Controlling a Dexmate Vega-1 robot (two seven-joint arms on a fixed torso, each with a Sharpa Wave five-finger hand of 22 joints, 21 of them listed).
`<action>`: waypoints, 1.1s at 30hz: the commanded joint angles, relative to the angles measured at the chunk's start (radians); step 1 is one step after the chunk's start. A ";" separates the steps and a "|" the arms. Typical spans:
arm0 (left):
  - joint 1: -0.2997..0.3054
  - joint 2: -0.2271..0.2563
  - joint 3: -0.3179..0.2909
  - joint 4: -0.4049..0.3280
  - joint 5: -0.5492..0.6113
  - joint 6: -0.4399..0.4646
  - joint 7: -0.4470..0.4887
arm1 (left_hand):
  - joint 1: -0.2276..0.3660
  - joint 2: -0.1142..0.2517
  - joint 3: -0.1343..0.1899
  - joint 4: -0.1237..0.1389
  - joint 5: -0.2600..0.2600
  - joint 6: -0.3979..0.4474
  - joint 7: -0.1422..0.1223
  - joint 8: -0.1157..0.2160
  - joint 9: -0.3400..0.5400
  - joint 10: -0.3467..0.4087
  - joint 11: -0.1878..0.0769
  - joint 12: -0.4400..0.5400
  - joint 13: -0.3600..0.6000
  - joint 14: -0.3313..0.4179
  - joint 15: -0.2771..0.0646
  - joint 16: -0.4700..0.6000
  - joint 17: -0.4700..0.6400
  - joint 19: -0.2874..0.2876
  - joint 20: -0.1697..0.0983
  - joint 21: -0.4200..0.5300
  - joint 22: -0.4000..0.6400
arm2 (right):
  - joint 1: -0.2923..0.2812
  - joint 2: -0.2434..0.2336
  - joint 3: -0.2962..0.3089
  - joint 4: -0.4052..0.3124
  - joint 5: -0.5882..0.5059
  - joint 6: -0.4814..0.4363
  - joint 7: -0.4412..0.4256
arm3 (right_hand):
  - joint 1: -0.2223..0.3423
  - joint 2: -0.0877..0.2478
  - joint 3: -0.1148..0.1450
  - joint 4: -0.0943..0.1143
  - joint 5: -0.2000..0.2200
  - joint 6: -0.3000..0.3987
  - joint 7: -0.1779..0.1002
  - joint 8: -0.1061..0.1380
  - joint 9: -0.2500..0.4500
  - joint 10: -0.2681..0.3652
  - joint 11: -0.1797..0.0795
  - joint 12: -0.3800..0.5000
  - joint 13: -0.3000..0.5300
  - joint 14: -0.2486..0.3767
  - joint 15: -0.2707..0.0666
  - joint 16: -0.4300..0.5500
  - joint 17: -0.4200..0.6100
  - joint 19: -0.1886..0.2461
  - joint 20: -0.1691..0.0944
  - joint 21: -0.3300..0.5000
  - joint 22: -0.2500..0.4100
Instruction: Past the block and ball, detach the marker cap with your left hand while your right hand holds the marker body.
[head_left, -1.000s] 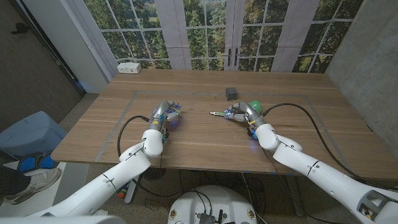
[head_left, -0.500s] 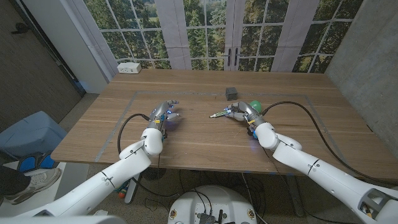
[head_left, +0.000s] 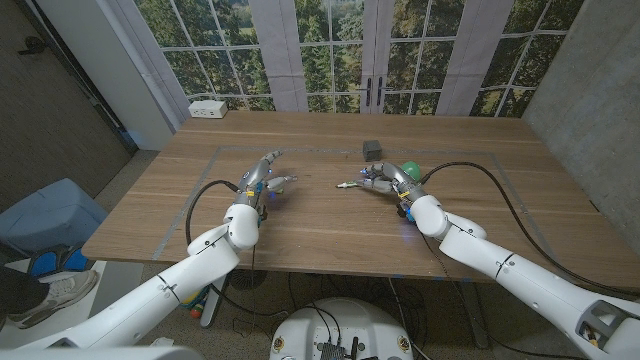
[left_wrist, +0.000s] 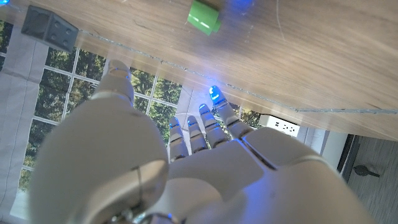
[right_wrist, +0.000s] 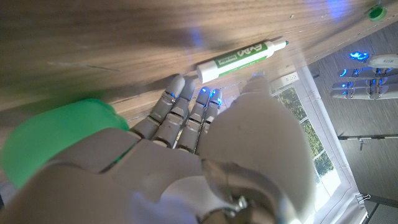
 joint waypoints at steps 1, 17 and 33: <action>0.030 -0.001 -0.043 0.022 -0.047 -0.132 0.027 | -0.055 0.010 -0.011 0.021 -0.001 -0.024 -0.010 0.001 0.000 -0.030 -0.002 0.002 0.002 -0.027 -0.063 0.000 0.002 -0.010 -0.057 -0.025 0.003 | 0.007 0.002 0.021 0.034 0.072 0.113 0.044 | -0.065 0.001 -0.017 0.003 0.009 -0.055 0.014 -0.008 -0.014 -0.069 0.022 0.002 -0.036 -0.064 -0.080 0.007 -0.024 -0.028 0.001 -0.032 0.002; 0.057 -0.032 -0.106 0.144 -0.160 -0.475 0.005 | -0.226 0.185 0.012 0.110 0.028 -0.093 0.001 0.003 -0.005 -0.097 -0.019 0.009 -0.002 -0.126 -0.054 0.003 0.006 -0.042 -0.064 -0.117 0.004 | -0.016 0.022 0.069 0.069 0.148 0.300 0.042 | -0.145 0.029 -0.008 -0.009 -0.003 -0.201 -0.016 -0.017 -0.046 -0.234 0.026 0.003 -0.141 -0.247 -0.061 -0.012 -0.121 -0.111 -0.038 -0.129 -0.002; 0.074 -0.060 -0.159 0.203 -0.277 -0.634 -0.082 | -0.341 0.230 0.054 0.197 0.050 -0.126 0.058 0.001 -0.007 -0.115 -0.035 0.006 -0.006 -0.165 -0.065 0.001 0.006 -0.066 -0.078 -0.163 0.006 | -0.034 0.080 0.131 0.143 0.291 0.493 0.088 | -0.340 0.163 0.055 0.057 -0.004 -0.237 0.026 -0.007 -0.068 -0.240 -0.001 0.017 -0.259 -0.300 -0.101 0.002 -0.264 -0.170 -0.093 -0.231 -0.003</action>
